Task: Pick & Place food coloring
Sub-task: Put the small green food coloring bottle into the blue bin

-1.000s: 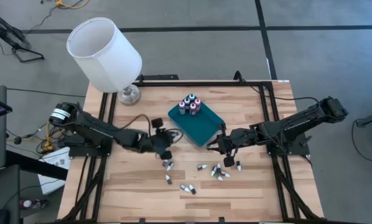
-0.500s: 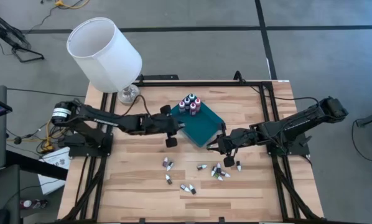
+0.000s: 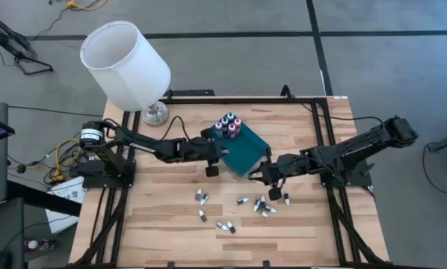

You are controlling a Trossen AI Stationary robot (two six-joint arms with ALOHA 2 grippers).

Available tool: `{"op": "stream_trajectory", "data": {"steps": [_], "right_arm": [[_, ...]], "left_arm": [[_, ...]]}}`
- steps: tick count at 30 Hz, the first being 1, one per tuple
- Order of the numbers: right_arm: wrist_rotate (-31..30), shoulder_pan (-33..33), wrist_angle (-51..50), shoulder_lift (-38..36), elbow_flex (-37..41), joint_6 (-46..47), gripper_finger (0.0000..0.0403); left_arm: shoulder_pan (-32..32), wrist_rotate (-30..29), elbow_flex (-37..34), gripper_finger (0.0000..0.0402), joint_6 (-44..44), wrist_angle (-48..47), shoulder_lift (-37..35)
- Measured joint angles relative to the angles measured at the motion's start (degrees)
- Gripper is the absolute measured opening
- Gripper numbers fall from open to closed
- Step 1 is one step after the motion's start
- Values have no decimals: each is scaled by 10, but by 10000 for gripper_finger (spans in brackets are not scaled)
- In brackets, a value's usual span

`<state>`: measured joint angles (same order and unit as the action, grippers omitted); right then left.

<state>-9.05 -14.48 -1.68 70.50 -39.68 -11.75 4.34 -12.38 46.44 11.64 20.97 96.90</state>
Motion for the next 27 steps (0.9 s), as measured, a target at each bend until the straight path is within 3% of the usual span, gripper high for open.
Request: {"op": "stream_trajectory", "data": {"steps": [20, 27], "right_arm": [[0, 0, 0, 0, 0, -2, 60], [0, -1, -92, 0, 0, 74, 60]], "left_arm": [[7, 31, 0, 126, -32, 2, 0], [-2, 48, 0, 127, -24, -10, -7]]}}
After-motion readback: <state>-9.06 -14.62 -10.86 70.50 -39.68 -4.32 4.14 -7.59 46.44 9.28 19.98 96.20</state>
